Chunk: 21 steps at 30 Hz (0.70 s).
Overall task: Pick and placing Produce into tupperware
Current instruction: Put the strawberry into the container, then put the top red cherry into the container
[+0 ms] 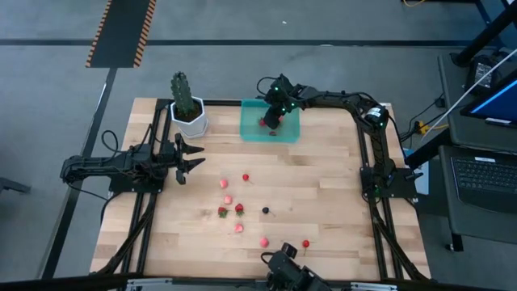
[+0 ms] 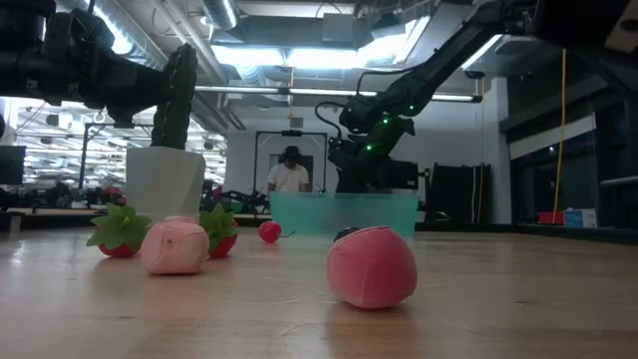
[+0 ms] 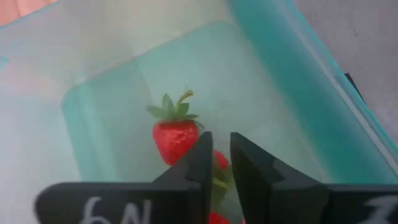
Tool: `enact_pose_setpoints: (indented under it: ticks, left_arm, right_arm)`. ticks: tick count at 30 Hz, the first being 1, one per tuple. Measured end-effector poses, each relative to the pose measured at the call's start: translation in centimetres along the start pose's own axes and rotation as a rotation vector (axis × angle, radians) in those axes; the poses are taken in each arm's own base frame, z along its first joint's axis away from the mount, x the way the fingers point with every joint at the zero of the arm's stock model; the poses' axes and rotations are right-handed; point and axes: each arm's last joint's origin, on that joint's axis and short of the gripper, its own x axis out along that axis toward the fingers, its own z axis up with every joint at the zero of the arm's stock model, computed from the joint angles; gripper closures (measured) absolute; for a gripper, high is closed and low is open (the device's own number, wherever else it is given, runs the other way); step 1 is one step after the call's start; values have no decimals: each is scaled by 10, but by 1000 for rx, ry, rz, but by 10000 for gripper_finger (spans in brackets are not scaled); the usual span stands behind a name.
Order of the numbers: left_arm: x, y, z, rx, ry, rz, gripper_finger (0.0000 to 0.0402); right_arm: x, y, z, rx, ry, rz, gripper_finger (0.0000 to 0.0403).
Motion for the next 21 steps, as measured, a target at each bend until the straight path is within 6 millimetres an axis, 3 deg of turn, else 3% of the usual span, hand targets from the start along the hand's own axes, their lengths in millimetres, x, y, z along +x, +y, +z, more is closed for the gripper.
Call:
enact_pose_setpoints:
  ticks: [6, 11, 16, 21]
  left_arm:
    - [0, 0, 0, 0, 0, 0, 221]
    - [0, 0, 0, 0, 0, 0, 221]
    - [0, 0, 0, 3, 0, 0, 221]
    - [0, 0, 0, 10, 0, 0, 221]
  right_arm:
    - [0, 0, 0, 27, 0, 0, 297]
    - [-12, 3, 4, 64, -1, 17, 271]
    - [-39, 12, 10, 78, 6, 31, 265]
    - [-68, 34, 11, 78, 65, 58, 264]
